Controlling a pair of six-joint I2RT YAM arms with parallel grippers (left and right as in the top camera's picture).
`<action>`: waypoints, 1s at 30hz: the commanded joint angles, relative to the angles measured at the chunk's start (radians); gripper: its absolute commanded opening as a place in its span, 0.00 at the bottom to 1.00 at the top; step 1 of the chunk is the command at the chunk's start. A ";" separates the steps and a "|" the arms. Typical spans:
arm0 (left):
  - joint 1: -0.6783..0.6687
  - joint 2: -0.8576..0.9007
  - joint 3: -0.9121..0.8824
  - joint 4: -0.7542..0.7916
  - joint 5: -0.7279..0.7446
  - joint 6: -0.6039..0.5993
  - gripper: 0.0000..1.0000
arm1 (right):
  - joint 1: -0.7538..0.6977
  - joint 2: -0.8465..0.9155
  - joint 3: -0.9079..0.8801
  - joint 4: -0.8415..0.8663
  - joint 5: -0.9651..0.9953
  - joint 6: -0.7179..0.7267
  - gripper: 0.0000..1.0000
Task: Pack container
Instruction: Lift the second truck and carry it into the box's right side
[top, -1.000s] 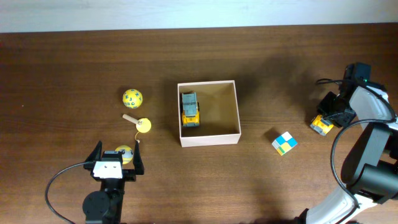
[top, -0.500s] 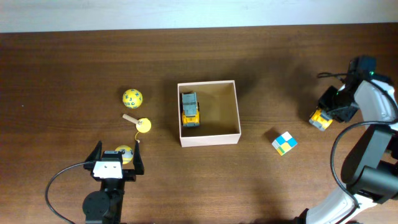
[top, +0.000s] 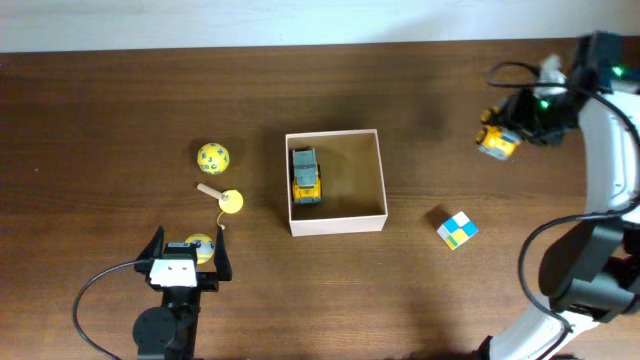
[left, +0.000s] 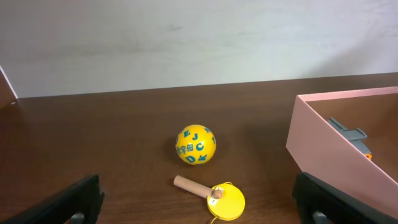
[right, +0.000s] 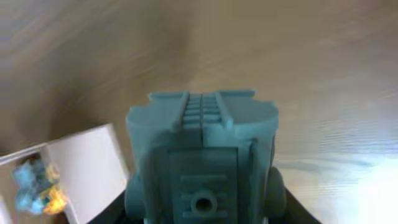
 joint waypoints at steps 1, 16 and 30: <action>0.006 -0.003 -0.005 -0.001 0.008 0.016 0.99 | 0.117 -0.035 0.089 -0.034 -0.089 -0.123 0.39; 0.006 -0.003 -0.005 -0.001 0.008 0.016 0.99 | 0.592 -0.046 0.103 -0.009 0.111 0.002 0.39; 0.006 -0.003 -0.005 -0.001 0.008 0.016 0.99 | 0.805 0.000 0.030 -0.010 0.523 0.295 0.40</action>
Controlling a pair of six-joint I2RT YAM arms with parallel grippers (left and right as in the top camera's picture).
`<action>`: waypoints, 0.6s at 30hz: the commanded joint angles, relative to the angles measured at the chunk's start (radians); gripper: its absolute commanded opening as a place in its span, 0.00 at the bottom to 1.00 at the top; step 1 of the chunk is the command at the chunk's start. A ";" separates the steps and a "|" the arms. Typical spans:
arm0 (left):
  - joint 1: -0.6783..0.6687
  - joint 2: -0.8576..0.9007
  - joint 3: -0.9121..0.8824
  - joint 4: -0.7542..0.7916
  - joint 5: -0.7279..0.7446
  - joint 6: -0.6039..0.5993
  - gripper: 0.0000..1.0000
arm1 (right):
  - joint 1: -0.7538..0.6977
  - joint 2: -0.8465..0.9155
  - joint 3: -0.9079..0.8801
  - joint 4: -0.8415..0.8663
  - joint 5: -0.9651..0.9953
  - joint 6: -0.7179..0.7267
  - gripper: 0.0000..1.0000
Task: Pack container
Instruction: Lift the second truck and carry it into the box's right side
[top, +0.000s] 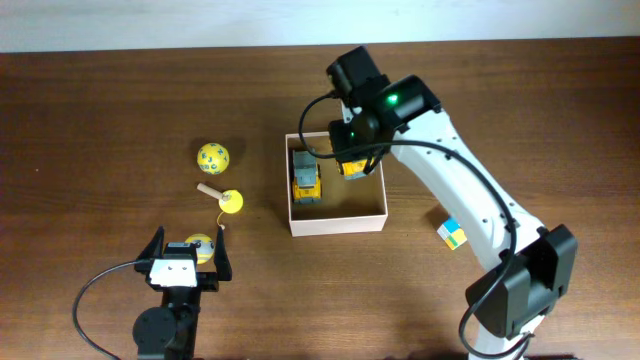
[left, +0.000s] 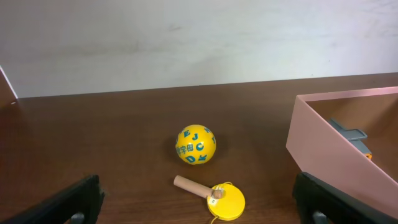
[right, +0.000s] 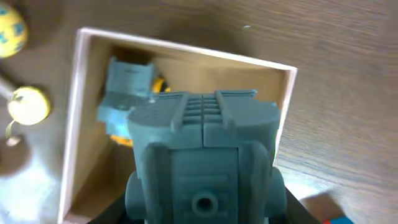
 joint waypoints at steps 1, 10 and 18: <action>0.006 -0.003 -0.005 -0.001 0.008 0.016 0.99 | 0.002 0.010 -0.056 0.020 0.110 0.098 0.39; 0.006 -0.003 -0.005 -0.001 0.008 0.016 0.99 | -0.001 0.011 -0.238 0.179 0.090 0.113 0.39; 0.006 -0.003 -0.005 -0.001 0.008 0.016 0.99 | -0.001 0.011 -0.334 0.304 0.074 0.117 0.39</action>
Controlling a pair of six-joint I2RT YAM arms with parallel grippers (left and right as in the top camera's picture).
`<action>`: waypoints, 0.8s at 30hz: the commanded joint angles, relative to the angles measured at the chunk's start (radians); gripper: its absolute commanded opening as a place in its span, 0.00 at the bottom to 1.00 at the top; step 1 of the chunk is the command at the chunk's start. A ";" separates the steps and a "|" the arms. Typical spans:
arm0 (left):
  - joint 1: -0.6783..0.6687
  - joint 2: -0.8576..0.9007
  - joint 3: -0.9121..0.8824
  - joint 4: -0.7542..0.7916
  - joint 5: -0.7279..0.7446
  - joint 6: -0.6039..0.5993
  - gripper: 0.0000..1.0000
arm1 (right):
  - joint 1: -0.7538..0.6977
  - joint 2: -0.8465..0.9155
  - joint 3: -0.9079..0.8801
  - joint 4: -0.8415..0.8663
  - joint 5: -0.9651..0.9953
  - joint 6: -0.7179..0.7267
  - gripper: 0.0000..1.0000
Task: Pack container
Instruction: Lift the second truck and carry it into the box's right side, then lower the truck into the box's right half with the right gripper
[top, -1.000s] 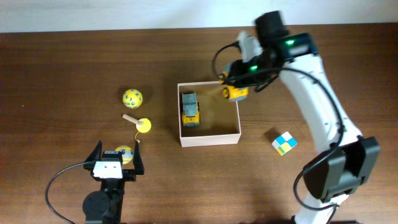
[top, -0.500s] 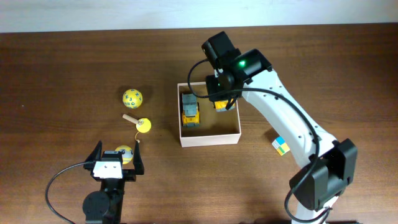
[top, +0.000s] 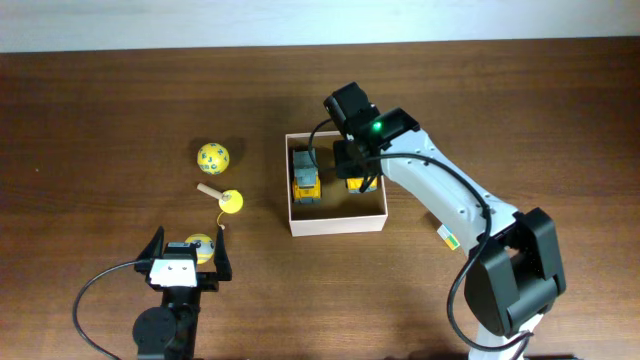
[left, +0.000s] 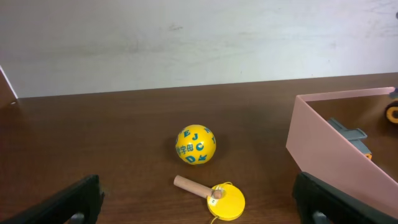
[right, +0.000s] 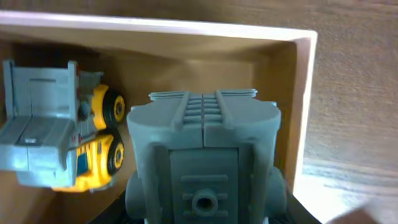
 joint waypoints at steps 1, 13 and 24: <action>0.006 -0.003 -0.005 -0.001 0.008 0.016 0.99 | 0.000 0.003 -0.055 0.050 0.004 0.025 0.39; 0.006 -0.003 -0.005 -0.001 0.008 0.016 0.99 | -0.002 0.003 -0.115 0.137 0.012 0.035 0.39; 0.006 -0.003 -0.005 -0.001 0.008 0.016 0.99 | -0.003 0.003 -0.115 0.150 0.015 0.035 0.45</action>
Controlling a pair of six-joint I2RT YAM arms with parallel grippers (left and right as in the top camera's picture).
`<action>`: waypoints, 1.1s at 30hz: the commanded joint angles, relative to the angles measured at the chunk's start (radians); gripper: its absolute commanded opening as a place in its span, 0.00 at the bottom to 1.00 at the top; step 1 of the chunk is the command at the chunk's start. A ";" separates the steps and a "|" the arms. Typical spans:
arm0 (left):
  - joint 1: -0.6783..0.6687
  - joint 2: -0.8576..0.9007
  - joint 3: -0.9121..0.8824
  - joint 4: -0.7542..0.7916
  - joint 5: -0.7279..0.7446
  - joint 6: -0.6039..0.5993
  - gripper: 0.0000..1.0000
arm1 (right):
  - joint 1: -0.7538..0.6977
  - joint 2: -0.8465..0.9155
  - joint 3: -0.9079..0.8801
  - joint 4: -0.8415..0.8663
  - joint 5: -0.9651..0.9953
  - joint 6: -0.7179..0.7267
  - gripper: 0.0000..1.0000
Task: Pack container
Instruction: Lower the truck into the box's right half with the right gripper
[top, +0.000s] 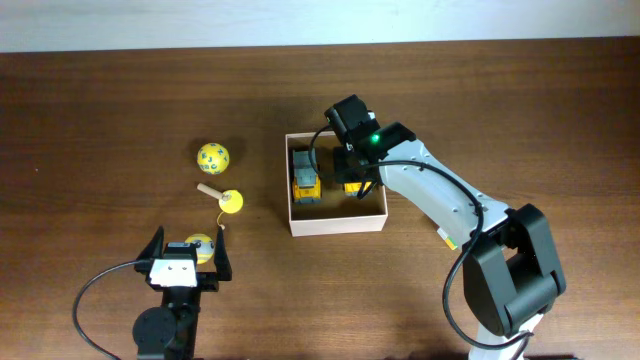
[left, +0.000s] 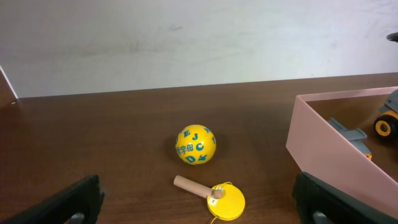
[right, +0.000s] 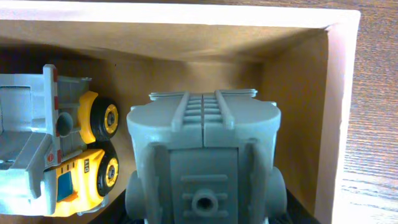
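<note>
The pale pink open box (top: 336, 226) stands mid-table. A yellow and grey toy truck (top: 305, 175) lies in its left half. My right gripper (top: 352, 168) is down in the right half, shut on a second yellow and grey truck (right: 204, 143) that fills the right wrist view beside the first truck (right: 56, 149). My left gripper (top: 185, 262) rests open at the table's front left, its fingers (left: 78, 202) wide apart. A yellow lettered ball (left: 195, 144) and a yellow disc with a wooden peg (left: 225, 200) lie ahead of it.
A second yellow ball (top: 200, 246) sits just in front of the left gripper. A multicoloured cube (top: 441, 235) right of the box is mostly hidden by the right arm. In the left wrist view the box wall (left: 336, 155) rises at the right.
My right gripper has sunk lower into the box's right half with the truck still held. The left gripper and the loose toys are where they were.
My right gripper held the second truck at the table's far right. It was then over the box's back edge with the truck, then inside the right half, and now sits lower beside the first truck. The left arm stayed still throughout.
</note>
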 joint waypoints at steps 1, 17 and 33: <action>0.006 -0.003 -0.005 -0.001 0.008 0.016 0.99 | -0.003 0.003 -0.004 0.006 0.016 0.009 0.46; 0.006 -0.003 -0.005 -0.001 0.008 0.016 0.99 | -0.003 0.003 -0.004 0.003 0.023 0.009 0.67; 0.006 -0.003 -0.005 -0.001 0.008 0.016 0.99 | 0.001 -0.042 0.134 -0.111 -0.080 -0.018 0.61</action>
